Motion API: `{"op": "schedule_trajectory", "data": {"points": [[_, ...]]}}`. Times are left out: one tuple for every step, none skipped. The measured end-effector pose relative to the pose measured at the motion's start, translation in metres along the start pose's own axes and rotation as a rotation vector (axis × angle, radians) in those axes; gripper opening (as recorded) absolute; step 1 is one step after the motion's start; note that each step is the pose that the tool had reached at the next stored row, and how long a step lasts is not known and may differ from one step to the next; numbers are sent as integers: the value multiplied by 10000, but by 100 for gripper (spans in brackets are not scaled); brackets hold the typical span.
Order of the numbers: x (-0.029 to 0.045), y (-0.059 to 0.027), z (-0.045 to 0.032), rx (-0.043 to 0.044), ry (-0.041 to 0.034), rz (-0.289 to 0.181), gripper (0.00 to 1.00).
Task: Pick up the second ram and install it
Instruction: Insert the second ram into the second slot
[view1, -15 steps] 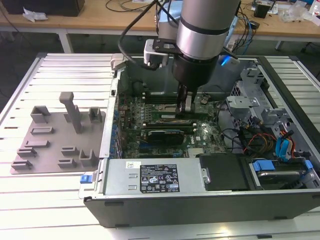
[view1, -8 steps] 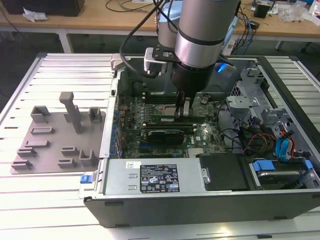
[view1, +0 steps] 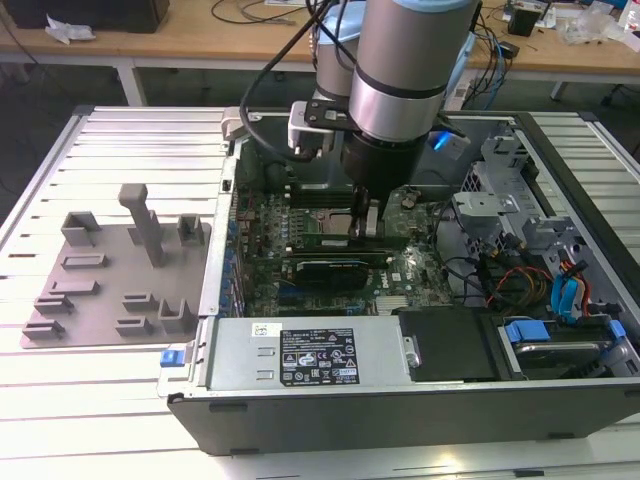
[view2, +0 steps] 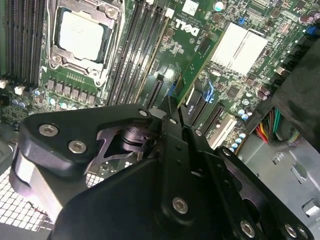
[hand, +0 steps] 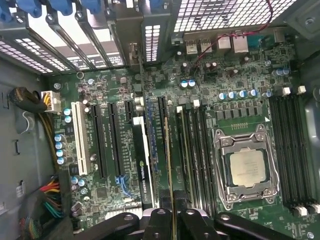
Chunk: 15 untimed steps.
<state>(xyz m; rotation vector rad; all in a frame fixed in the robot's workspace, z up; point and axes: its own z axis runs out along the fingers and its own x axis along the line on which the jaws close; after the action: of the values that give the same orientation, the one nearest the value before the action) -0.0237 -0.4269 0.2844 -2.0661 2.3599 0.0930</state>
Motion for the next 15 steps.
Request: {"op": "schedule_trajectory", "data": {"points": [[1,-1,18,0,-1,0,11],[1,-1,31,0,-1,0,11],[2,-2,41,0,0,0,11],[2,-2,54,0,0,0,11],[3,-3,65,0,0,0,11],[3,-3,76,0,0,0,11],[4,-4,88,1,0,0,11],[4,-4,98,0,2,0,11],[4,-4,107,1,0,0,11],[5,-5,117,1,1,0,11],[6,-6,136,1,2,0,11],[6,-6,145,1,1,0,11],[6,-7,154,1,1,0,11],[7,-7,169,0,1,0,11],[3,-6,181,0,3,1,11]]}}
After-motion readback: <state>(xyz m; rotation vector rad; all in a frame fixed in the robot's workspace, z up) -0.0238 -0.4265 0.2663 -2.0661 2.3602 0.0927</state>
